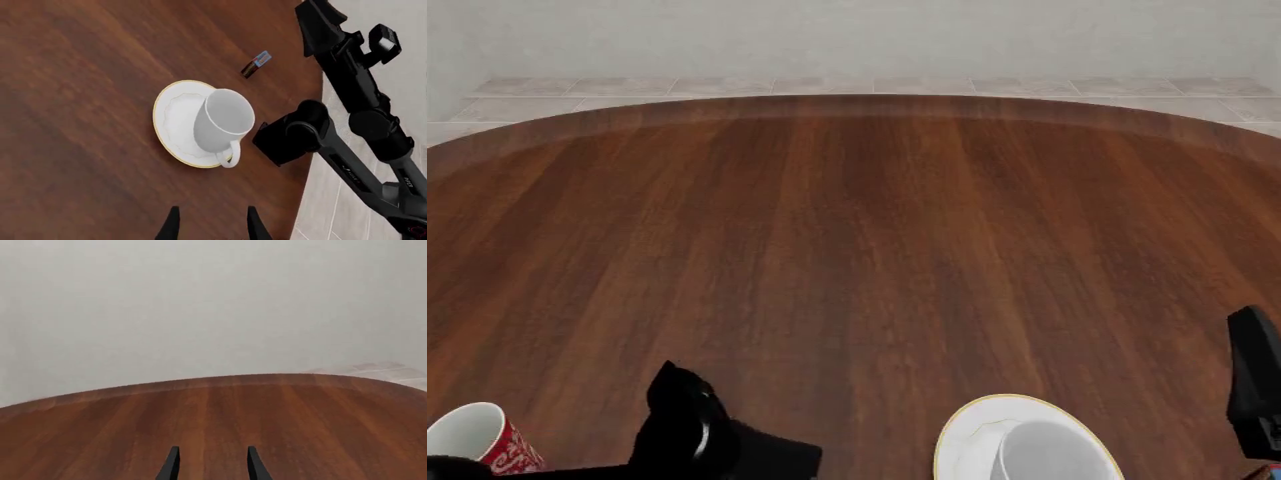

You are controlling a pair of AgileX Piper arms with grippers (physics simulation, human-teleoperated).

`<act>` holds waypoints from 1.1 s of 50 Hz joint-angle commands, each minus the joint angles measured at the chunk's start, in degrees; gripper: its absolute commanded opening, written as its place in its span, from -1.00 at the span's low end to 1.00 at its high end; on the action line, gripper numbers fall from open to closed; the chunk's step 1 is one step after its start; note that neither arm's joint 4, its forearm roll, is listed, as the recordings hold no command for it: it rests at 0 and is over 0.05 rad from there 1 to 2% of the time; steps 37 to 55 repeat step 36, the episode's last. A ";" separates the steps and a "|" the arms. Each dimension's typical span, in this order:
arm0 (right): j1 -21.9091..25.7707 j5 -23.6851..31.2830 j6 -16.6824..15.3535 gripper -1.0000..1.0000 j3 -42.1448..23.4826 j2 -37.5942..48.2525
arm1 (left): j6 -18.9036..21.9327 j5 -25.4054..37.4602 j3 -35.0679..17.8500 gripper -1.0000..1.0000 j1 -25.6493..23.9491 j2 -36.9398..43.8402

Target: Put the white mug on the plate.

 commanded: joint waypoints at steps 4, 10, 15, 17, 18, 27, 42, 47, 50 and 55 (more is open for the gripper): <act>-0.16 -1.79 5.45 1.00 -3.07 -0.05 | 0.95 1.26 3.72 1.00 2.25 -7.62; -0.29 -2.31 6.31 1.00 -4.23 -0.05 | 1.57 3.10 4.18 1.00 3.10 -11.47; -0.82 -2.57 7.67 1.00 -4.93 -0.05 | 2.00 4.23 4.69 1.00 3.68 -13.91; -0.83 -2.74 8.15 1.00 -5.31 -0.05 | 1.50 4.88 4.98 1.00 3.97 -15.10; -0.93 -2.85 8.42 1.00 -5.38 -0.05 | 1.52 5.05 5.01 1.00 3.98 -15.41; -1.91 -3.32 11.24 1.00 -6.09 -0.05 | 1.71 7.83 5.25 1.00 4.89 -19.61; -1.90 -3.63 11.84 1.00 -6.10 -0.05 | 1.88 11.42 5.38 1.00 5.91 -24.53; -1.90 -3.63 11.84 1.00 -6.10 -0.05 | 1.88 11.42 5.38 1.00 5.91 -24.53; -1.90 -3.63 11.84 1.00 -6.10 -0.05 | 1.88 11.42 5.38 1.00 5.91 -24.53; -1.90 -3.63 11.84 1.00 -6.10 -0.05 | 1.88 11.42 5.38 1.00 5.91 -24.53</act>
